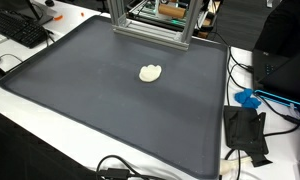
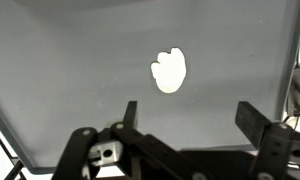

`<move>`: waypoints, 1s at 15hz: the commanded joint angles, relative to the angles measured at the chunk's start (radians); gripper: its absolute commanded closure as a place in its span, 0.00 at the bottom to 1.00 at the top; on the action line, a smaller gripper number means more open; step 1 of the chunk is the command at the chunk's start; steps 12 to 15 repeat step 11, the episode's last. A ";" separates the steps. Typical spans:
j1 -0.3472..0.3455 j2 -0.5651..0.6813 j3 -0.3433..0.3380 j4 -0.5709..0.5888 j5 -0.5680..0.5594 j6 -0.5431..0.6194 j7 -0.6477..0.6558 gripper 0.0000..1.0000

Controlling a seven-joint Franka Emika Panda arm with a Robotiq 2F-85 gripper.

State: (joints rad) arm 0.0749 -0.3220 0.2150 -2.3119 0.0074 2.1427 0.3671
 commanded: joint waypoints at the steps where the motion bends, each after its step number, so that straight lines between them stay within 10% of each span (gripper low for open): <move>1: -0.013 0.086 0.015 0.018 -0.068 0.069 0.085 0.00; 15: 0.008 0.128 -0.008 0.015 -0.091 0.089 0.104 0.00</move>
